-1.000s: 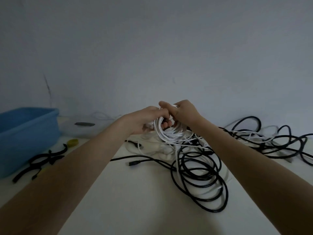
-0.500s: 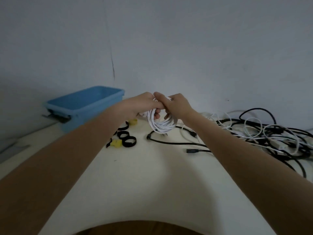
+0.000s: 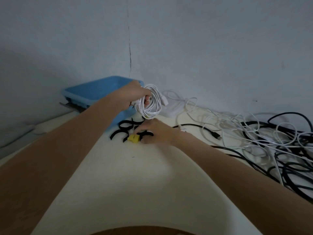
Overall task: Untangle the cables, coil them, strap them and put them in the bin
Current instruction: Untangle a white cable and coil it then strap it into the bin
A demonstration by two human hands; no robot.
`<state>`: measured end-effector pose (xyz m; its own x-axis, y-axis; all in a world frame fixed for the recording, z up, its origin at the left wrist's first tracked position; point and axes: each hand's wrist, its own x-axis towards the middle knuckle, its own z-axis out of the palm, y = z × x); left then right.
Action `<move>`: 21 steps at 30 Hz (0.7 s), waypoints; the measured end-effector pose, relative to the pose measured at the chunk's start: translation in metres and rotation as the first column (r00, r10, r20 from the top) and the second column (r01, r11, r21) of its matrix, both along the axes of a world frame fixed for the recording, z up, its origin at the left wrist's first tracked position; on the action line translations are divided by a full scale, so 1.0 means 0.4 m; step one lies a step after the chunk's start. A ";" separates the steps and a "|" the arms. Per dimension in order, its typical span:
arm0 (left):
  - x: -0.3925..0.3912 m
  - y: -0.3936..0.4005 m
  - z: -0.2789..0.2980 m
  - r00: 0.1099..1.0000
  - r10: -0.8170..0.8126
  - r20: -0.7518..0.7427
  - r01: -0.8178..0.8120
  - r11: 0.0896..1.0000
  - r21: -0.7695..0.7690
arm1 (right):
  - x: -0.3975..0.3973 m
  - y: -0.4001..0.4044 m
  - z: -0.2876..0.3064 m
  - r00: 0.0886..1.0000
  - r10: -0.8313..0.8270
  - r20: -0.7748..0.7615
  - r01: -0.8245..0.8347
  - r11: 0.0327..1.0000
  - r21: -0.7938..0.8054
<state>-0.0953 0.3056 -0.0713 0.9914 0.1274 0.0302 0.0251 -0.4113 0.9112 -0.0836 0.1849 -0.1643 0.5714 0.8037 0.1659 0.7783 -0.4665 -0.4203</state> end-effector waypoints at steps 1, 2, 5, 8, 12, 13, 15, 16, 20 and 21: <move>0.002 0.003 -0.003 1.000 0.003 -0.003 -0.002 1.000 0.018 | -0.005 0.010 -0.009 0.999 0.024 0.049 -0.021 0.998 -0.061; 0.003 0.007 -0.006 1.000 0.006 -0.007 -0.005 0.999 0.033 | -0.009 0.015 -0.015 0.996 0.025 0.085 -0.015 0.994 -0.108; 0.003 0.013 -0.013 1.000 0.008 -0.018 -0.007 0.998 0.058 | -0.007 0.000 -0.016 0.988 -0.031 0.154 0.061 0.980 -0.192; 0.004 0.010 -0.019 1.000 0.007 -0.021 -0.006 0.999 0.046 | 0.003 -0.051 -0.005 0.979 -0.098 0.180 0.145 0.953 -0.266; 0.009 -0.011 -0.022 1.000 -0.006 -0.008 0.006 1.000 0.018 | 0.008 -0.103 0.000 0.968 -0.152 0.201 0.209 0.930 -0.301; 0.009 -0.017 -0.020 1.000 -0.011 0.000 0.011 1.000 0.018 | 0.011 -0.111 0.000 0.964 -0.164 0.211 0.228 0.918 -0.325; 0.010 -0.031 -0.015 1.000 -0.018 0.023 0.018 1.000 0.006 | 0.017 -0.127 0.003 0.953 -0.209 0.221 0.274 0.904 -0.327; 0.010 -0.036 -0.012 0.999 -0.017 0.040 0.017 1.000 0.001 | 0.018 -0.132 0.006 0.949 -0.240 0.204 0.294 0.906 -0.304; 0.012 -0.039 -0.005 0.994 0.011 0.105 -0.014 1.000 0.027 | 0.015 -0.116 0.004 0.955 -0.255 0.153 0.287 0.925 -0.248; 0.012 -0.036 -0.005 0.994 0.016 0.109 -0.020 0.999 0.031 | 0.014 -0.107 0.003 0.955 -0.245 0.167 0.281 0.927 -0.248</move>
